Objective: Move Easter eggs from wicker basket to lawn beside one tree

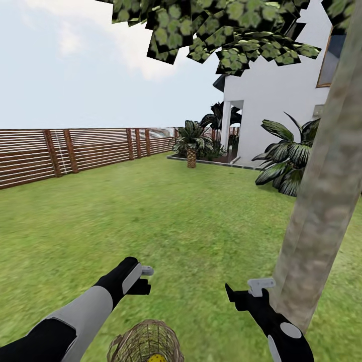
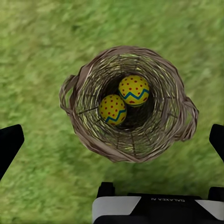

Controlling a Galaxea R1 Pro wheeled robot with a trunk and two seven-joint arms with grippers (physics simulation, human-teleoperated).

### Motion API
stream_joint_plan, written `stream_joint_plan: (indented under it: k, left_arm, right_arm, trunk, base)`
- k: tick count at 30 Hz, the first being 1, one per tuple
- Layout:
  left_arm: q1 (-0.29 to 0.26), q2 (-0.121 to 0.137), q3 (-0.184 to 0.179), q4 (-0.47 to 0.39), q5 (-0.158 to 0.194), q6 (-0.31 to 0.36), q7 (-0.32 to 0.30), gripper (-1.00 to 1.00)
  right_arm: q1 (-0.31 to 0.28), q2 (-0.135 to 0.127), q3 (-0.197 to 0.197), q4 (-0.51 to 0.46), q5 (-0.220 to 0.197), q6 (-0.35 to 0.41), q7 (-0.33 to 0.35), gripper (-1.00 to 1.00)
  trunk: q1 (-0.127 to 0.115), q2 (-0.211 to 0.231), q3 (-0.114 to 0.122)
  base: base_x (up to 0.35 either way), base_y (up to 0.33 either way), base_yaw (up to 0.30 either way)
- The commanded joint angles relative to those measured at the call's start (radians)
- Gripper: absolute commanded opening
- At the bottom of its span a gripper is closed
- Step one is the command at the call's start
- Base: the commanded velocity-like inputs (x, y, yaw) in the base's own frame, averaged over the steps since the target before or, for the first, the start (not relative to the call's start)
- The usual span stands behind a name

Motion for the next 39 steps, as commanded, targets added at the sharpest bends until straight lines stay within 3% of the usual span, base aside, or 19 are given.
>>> stream_joint_plan:
  k: [1, 4, 39]
  left_arm:
    - [-0.001, 0.001, -0.007, -0.001, 0.011, 0.003, 0.008, 1.0]
    - [-0.001, 0.0, -0.007, -0.001, 0.011, 0.003, 0.012, 1.0]
    - [-0.001, -0.002, -0.007, -0.001, 0.009, 0.004, 0.008, 1.0]
  right_arm:
    - [-0.001, 0.001, -0.003, -0.001, 0.007, 0.005, 0.009, 1.0]
    - [-0.001, 0.001, -0.004, -0.001, 0.006, 0.006, 0.009, 1.0]
    - [-0.001, 0.002, -0.004, -0.011, 0.002, 0.004, 0.006, 1.0]
  trunk:
    - [0.0, -0.002, -0.002]
    - [0.0, -0.002, -0.002]
    - [0.135, -0.247, -0.111]
  base:
    - [0.004, 0.005, -0.001]
    - [0.003, 0.003, -0.001]
    - [0.0, 0.0, 0.0]
